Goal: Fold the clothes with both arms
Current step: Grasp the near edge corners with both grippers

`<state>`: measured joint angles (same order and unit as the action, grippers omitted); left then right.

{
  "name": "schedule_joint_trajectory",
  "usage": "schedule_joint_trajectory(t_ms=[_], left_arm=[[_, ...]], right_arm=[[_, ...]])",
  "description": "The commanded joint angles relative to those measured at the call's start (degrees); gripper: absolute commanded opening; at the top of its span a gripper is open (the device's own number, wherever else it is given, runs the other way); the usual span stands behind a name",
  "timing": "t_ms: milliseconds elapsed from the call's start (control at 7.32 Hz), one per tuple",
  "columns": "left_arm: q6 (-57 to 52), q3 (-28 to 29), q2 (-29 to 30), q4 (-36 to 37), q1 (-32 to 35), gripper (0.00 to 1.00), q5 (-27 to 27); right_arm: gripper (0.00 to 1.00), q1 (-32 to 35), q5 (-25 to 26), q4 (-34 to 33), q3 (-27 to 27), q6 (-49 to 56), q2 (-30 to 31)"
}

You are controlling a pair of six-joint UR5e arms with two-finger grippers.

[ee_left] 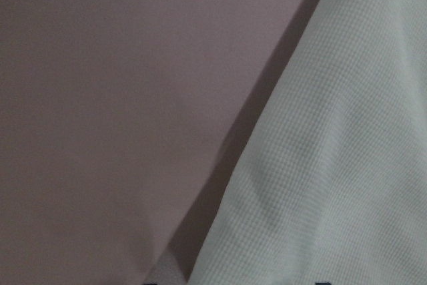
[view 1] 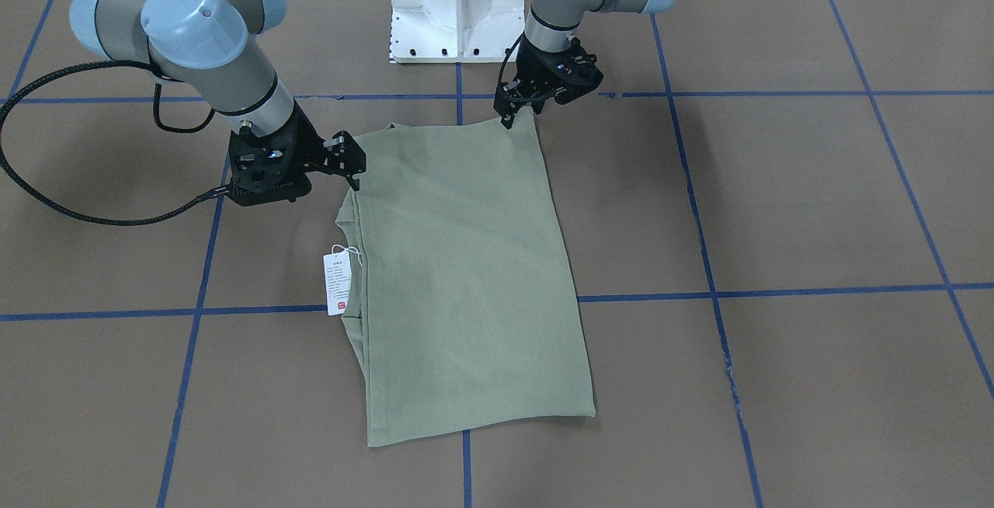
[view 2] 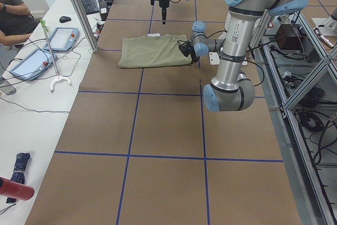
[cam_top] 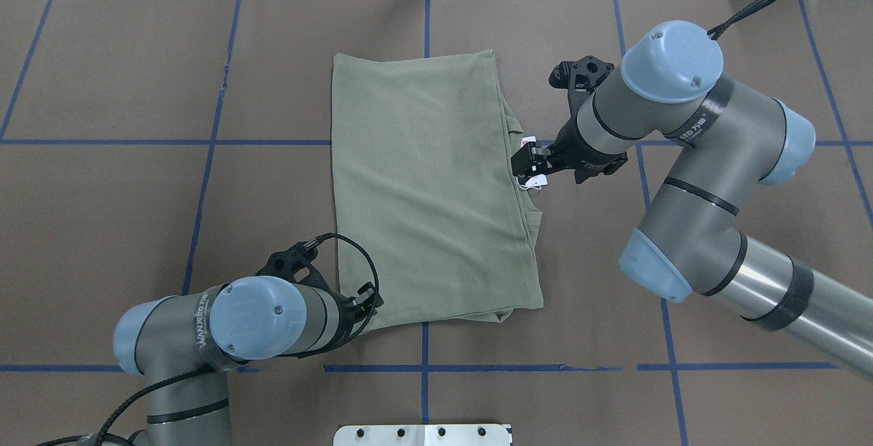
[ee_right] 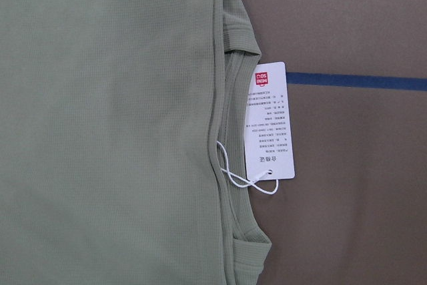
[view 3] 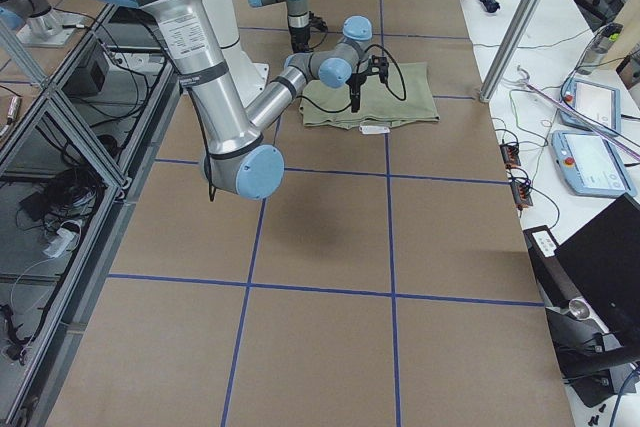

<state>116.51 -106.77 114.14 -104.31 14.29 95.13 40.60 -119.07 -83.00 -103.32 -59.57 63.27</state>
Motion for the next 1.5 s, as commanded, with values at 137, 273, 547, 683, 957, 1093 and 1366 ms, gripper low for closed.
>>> schedule_joint_trajectory(t_ms=[137, 273, 547, 683, 957, 1093, 1366], left_arm=[[0.0, -0.1, 0.0, 0.1, -0.1, 0.03, -0.7], [-0.2, -0.4, -0.2, 0.1, -0.1, 0.0, -0.7], [-0.8, -1.9, 0.3, 2.2, -0.4, 0.0, -0.3], [-0.9, -3.9, 0.2, 2.7, -0.5, 0.0, -0.3], [-0.9, -6.1, 0.3, 4.5, -0.6, 0.0, 0.0], [-1.0, -6.1, 0.4, 4.6, -0.6, 0.0, 0.0], [-1.2, -6.3, 0.5, 4.6, -0.6, 0.0, 0.1]], right_arm=[[1.0, -0.1, 0.0, 0.0, 0.0, 0.0, 0.0], [1.0, -0.2, 0.1, 0.0, -0.3, -0.2, 0.0], [1.0, -2.3, 0.1, 0.3, -0.4, -7.6, 0.9], [1.0, -5.3, 1.6, 0.9, -0.8, -19.4, 1.5], [1.0, -13.5, 11.3, 0.7, -4.9, -40.7, 3.5], [1.0, -18.1, 16.8, 0.3, -6.5, -47.0, 4.8], [1.0, -22.9, 18.8, -4.5, -6.2, -51.8, 4.2]])
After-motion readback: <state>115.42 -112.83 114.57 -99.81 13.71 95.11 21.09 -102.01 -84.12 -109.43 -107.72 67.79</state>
